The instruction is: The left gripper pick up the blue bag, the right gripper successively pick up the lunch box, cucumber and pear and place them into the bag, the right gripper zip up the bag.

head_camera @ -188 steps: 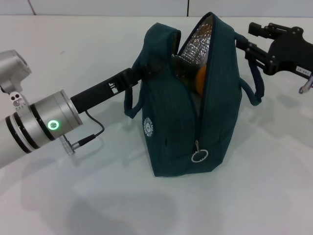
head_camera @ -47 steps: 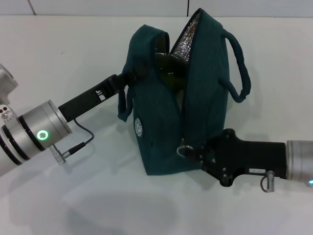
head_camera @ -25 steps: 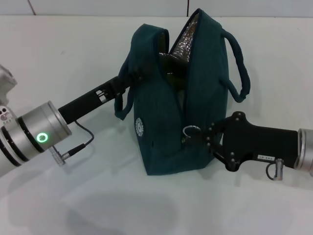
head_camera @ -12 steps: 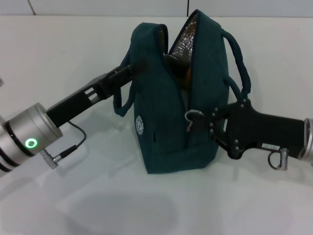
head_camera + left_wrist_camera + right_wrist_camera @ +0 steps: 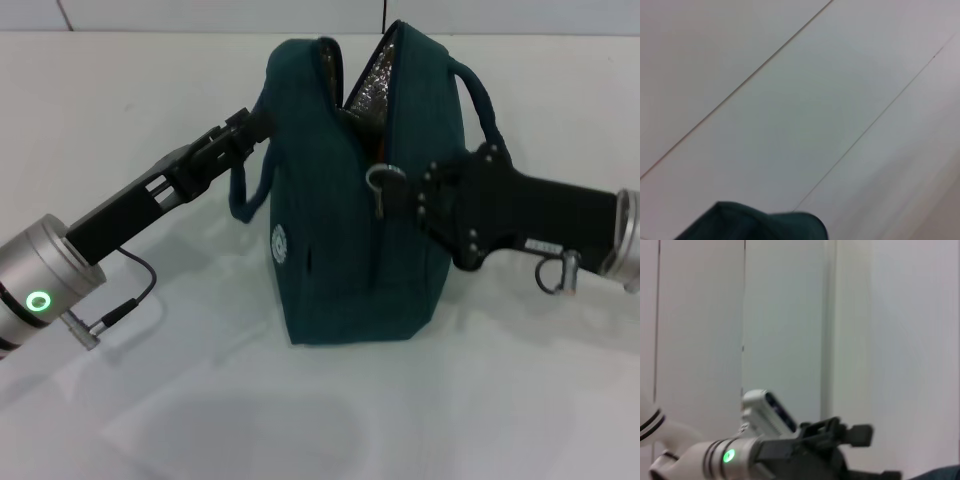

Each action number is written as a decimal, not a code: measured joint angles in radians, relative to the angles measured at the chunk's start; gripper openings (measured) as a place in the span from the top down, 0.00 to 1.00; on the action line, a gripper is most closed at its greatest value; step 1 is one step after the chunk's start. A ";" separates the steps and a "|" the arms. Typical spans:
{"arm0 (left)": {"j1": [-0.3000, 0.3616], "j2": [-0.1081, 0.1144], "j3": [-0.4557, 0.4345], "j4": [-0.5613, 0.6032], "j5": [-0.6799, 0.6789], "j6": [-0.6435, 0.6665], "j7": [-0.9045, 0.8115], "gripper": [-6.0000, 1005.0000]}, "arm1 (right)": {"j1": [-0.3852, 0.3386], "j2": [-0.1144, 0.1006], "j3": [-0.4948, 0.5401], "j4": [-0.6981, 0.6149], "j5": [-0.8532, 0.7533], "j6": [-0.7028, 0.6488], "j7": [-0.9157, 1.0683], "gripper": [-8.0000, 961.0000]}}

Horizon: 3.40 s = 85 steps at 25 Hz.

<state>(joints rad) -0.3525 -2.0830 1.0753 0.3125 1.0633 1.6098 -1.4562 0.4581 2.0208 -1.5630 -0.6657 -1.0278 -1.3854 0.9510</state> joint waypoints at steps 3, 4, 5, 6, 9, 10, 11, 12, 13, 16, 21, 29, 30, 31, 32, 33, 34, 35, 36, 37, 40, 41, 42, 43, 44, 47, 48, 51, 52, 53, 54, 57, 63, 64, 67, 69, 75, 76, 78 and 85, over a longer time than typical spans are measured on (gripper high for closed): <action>0.006 0.000 0.000 0.004 0.002 0.003 0.000 0.13 | 0.018 0.000 0.000 -0.003 0.017 0.019 0.000 0.97; 0.008 0.000 0.000 0.004 0.003 0.006 0.004 0.13 | 0.025 0.001 0.000 -0.003 0.020 0.025 0.000 0.97; 0.010 0.000 0.000 0.004 0.003 0.009 0.008 0.13 | 0.031 0.001 0.000 -0.004 0.022 0.030 0.000 0.97; 0.013 0.000 0.000 0.004 0.003 0.014 0.015 0.13 | 0.035 0.001 0.000 -0.005 0.023 0.035 0.000 0.97; 0.022 0.000 0.000 0.004 -0.002 0.023 0.034 0.13 | 0.049 0.001 0.000 -0.006 0.031 0.056 0.000 0.97; 0.023 0.000 0.000 0.004 -0.003 0.024 0.035 0.13 | 0.050 0.001 0.001 -0.006 0.033 0.061 0.000 0.97; 0.023 0.000 0.000 0.004 -0.003 0.025 0.035 0.13 | 0.051 0.001 0.001 -0.006 0.035 0.062 0.000 0.97; 0.023 0.000 0.000 0.004 -0.003 0.026 0.036 0.13 | 0.051 0.002 0.001 -0.002 0.036 0.062 0.000 0.97; 0.023 0.000 0.000 0.004 -0.003 0.026 0.036 0.13 | 0.050 0.003 -0.001 0.001 0.037 0.062 0.000 0.97; 0.025 0.000 -0.001 0.004 -0.003 0.026 0.036 0.13 | 0.042 0.005 -0.006 0.006 0.045 0.053 0.000 0.97; 0.034 0.000 -0.002 0.004 -0.003 0.030 0.036 0.13 | 0.039 0.002 -0.002 0.005 0.119 0.035 0.000 0.97; 0.041 0.001 -0.002 0.004 0.005 0.036 0.068 0.13 | 0.070 0.001 -0.001 0.023 0.138 0.051 0.002 0.97; 0.043 0.001 -0.002 0.004 0.005 0.039 0.069 0.13 | 0.082 0.003 -0.004 0.040 0.138 0.052 0.003 0.97; 0.045 0.002 -0.002 0.004 0.005 0.040 0.070 0.13 | 0.089 0.004 -0.006 0.051 0.138 0.053 0.004 0.97; 0.047 0.002 -0.002 0.004 0.005 0.041 0.071 0.13 | 0.095 0.006 -0.008 0.063 0.138 0.055 0.004 0.97; 0.048 0.002 -0.002 0.004 0.005 0.042 0.073 0.13 | 0.098 0.006 -0.008 0.068 0.139 0.061 0.004 0.97; 0.049 0.002 -0.002 0.003 0.005 0.042 0.075 0.13 | 0.101 0.007 -0.008 0.072 0.142 0.072 0.004 0.97; 0.050 0.001 -0.001 0.004 0.005 0.042 0.075 0.13 | 0.102 0.007 -0.008 0.072 0.148 0.082 0.004 0.97; 0.051 0.001 -0.001 0.003 0.005 0.042 0.076 0.13 | 0.106 0.007 -0.008 0.074 0.155 0.095 0.004 0.97; 0.051 0.001 0.000 0.003 0.006 0.042 0.076 0.13 | 0.111 0.007 -0.007 0.076 0.162 0.106 0.004 0.96; 0.051 0.000 0.005 0.004 0.006 0.042 0.076 0.13 | 0.129 0.007 -0.009 0.098 0.185 0.119 0.002 0.96; 0.050 0.000 0.005 0.004 0.007 0.042 0.076 0.13 | 0.134 0.007 -0.010 0.106 0.192 0.119 -0.002 0.96; 0.050 0.000 0.006 0.004 0.007 0.043 0.076 0.13 | 0.137 0.007 -0.008 0.111 0.199 0.117 -0.005 0.96; 0.050 0.001 0.006 0.003 0.008 0.042 0.076 0.13 | 0.137 0.007 -0.005 0.112 0.215 0.117 -0.008 0.96; 0.051 0.001 0.006 0.003 0.008 0.043 0.075 0.13 | 0.137 0.006 -0.005 0.113 0.228 0.116 -0.009 0.96; 0.052 0.002 0.006 0.003 0.011 0.042 0.075 0.13 | 0.146 0.003 -0.006 0.125 0.256 0.110 -0.010 0.96; 0.052 0.002 0.006 0.003 0.014 0.042 0.076 0.13 | 0.150 0.003 -0.007 0.130 0.256 0.109 -0.010 0.96; 0.046 0.000 0.006 0.003 0.025 0.040 0.081 0.13 | 0.157 0.006 -0.021 0.138 0.255 0.109 -0.010 0.96; 0.043 -0.001 0.006 0.003 0.029 0.038 0.084 0.13 | 0.160 0.006 -0.033 0.138 0.258 0.109 -0.010 0.96; 0.041 -0.001 0.006 0.003 0.032 0.037 0.087 0.13 | 0.163 0.006 -0.050 0.138 0.262 0.109 -0.010 0.96; 0.039 -0.001 0.007 0.003 0.036 0.035 0.092 0.13 | 0.165 0.006 -0.064 0.138 0.264 0.108 -0.010 0.96; 0.033 -0.002 0.007 0.003 0.043 0.034 0.101 0.14 | 0.171 0.007 -0.107 0.130 0.274 0.108 -0.010 0.96; 0.015 -0.004 0.008 0.000 0.048 0.025 0.115 0.14 | 0.189 0.007 -0.166 0.125 0.316 0.105 -0.012 0.96; 0.012 -0.004 0.008 -0.002 0.048 0.019 0.120 0.14 | 0.190 0.007 -0.167 0.125 0.316 0.102 -0.012 0.96; 0.002 -0.006 0.009 -0.006 0.049 -0.007 0.127 0.14 | 0.194 0.007 -0.167 0.125 0.316 0.094 -0.012 0.96; -0.005 -0.007 0.009 -0.006 0.054 -0.024 0.129 0.14 | 0.195 0.007 -0.167 0.127 0.316 0.094 -0.013 0.96; -0.025 -0.006 0.009 -0.007 0.071 -0.070 0.157 0.15 | 0.197 0.007 -0.163 0.133 0.317 0.094 -0.018 0.96; -0.025 -0.006 0.009 -0.007 0.071 -0.071 0.166 0.16 | 0.197 0.007 -0.162 0.133 0.317 0.094 -0.021 0.96; -0.025 -0.007 0.009 -0.007 0.071 -0.071 0.185 0.16 | 0.197 0.007 -0.162 0.133 0.318 0.094 -0.022 0.96; -0.032 -0.009 0.011 -0.007 0.073 -0.063 0.229 0.35 | 0.201 0.007 -0.161 0.135 0.318 0.101 -0.022 0.96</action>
<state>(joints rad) -0.3850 -2.0919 1.0860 0.3052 1.1362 1.5472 -1.2268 0.6590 2.0278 -1.7241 -0.5308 -0.7101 -1.2847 0.9293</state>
